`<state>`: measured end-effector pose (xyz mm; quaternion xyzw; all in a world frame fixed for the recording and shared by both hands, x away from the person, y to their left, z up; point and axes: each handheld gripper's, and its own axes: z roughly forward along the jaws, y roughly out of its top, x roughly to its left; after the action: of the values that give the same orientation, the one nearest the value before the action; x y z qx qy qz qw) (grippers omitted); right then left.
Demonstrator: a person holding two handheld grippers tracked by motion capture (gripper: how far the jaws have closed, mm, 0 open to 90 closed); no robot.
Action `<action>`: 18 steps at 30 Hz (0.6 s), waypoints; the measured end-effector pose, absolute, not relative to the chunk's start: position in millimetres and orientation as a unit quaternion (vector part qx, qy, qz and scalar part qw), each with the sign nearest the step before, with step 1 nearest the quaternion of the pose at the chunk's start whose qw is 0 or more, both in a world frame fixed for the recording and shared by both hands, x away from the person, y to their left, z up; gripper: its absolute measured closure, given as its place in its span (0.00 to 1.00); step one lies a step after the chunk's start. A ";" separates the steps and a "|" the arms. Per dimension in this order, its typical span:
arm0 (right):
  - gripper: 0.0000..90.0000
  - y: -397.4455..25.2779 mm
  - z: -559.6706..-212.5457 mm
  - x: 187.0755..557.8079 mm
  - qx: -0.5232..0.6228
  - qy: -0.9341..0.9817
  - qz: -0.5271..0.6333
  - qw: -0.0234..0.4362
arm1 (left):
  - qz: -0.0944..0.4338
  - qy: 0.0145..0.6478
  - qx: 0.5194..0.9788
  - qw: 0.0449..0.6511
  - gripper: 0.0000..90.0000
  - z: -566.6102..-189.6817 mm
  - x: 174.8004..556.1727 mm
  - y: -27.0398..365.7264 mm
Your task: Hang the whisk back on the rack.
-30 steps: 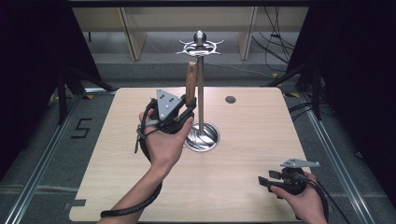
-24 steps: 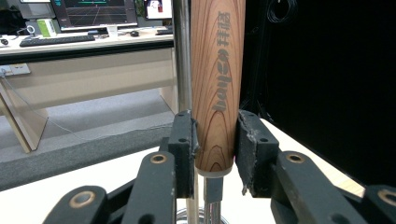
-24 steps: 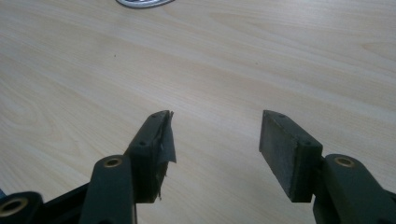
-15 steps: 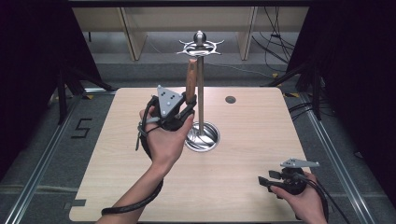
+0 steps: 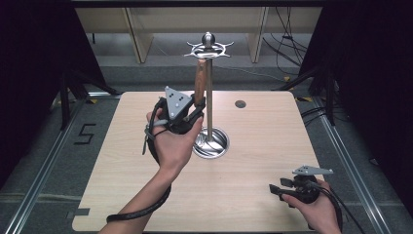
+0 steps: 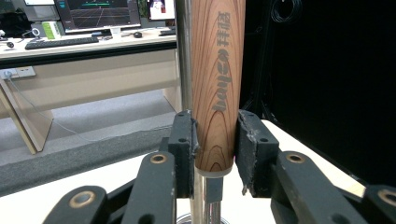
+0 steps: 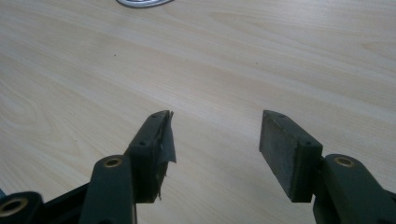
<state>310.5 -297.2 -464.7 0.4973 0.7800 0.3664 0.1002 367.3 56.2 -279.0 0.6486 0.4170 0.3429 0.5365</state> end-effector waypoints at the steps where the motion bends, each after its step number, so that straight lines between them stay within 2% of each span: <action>1: 0.49 -297.1 -464.7 310.6 0.498 0.780 0.367 0.100 | 0.342 0.417 0.648 0.537 0.76 -279.0 367.5 56.1; 8: 0.49 -295.4 -464.3 309.1 0.509 0.772 0.368 0.092 | 0.342 0.418 0.649 0.536 0.76 -277.6 369.4 55.0; 10: 0.49 -297.3 -464.2 310.2 0.499 0.779 0.365 0.105 | 0.343 0.417 0.649 0.536 0.76 -276.9 369.9 54.7; 11: 0.49 -293.9 -463.1 307.3 0.525 0.766 0.363 0.080 | 0.343 0.417 0.649 0.536 0.76 -276.6 370.0 54.6; 18: 0.49 -295.2 -464.0 308.9 0.512 0.773 0.366 0.086 | 0.344 0.419 0.648 0.534 0.76 -276.6 371.4 53.2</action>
<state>308.9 -295.2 -464.0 0.5118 0.7727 0.3656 0.0860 371.4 53.2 -276.6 0.6482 0.4194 0.3440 0.5345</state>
